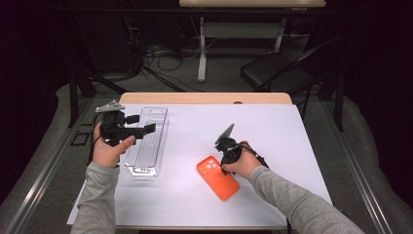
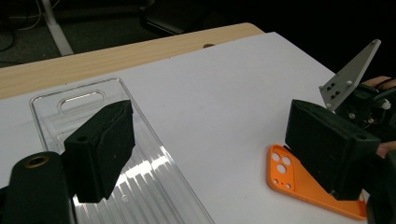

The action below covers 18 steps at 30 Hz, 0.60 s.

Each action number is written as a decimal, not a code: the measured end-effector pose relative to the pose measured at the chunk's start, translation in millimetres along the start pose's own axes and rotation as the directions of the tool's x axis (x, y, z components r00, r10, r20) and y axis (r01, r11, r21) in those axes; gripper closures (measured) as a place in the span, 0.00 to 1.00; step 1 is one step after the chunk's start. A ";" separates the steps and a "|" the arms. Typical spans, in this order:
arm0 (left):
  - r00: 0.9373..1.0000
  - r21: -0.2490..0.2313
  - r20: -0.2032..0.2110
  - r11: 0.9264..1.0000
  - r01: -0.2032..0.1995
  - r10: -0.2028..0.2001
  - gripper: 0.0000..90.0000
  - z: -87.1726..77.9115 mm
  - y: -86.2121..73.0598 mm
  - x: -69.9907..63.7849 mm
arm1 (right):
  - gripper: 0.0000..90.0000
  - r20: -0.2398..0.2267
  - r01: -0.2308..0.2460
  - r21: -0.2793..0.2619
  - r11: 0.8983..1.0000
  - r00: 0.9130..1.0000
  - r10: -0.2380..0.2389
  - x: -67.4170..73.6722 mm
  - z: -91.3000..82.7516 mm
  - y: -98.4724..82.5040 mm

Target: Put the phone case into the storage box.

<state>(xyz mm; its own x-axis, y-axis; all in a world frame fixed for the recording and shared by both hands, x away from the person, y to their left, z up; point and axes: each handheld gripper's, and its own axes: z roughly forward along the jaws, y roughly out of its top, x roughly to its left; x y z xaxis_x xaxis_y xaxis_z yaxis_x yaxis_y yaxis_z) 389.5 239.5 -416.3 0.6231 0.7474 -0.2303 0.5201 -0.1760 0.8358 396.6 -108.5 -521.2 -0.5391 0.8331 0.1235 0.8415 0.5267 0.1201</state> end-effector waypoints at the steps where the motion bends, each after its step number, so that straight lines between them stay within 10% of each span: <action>1: 1.000 0.001 0.000 1.000 0.000 0.000 0.18 0.0 0.0 0.0 | 0.87 -0.003 -0.001 0.000 1.000 1.000 0.001 -0.1 -0.1 -0.1; 18: 1.000 0.004 -0.001 1.000 0.002 -0.002 0.18 0.8 -0.6 0.9 | 0.92 -0.023 -0.025 -0.010 1.000 0.999 0.025 -0.3 4.7 0.0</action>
<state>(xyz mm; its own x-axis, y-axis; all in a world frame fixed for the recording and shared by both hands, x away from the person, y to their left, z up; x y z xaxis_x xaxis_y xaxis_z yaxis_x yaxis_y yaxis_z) 390.3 239.7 -417.4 0.6216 0.7483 -0.2316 0.5236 -0.1770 0.8334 397.0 -108.0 -525.8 -0.5185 0.8420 0.1490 0.8545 0.5037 0.1271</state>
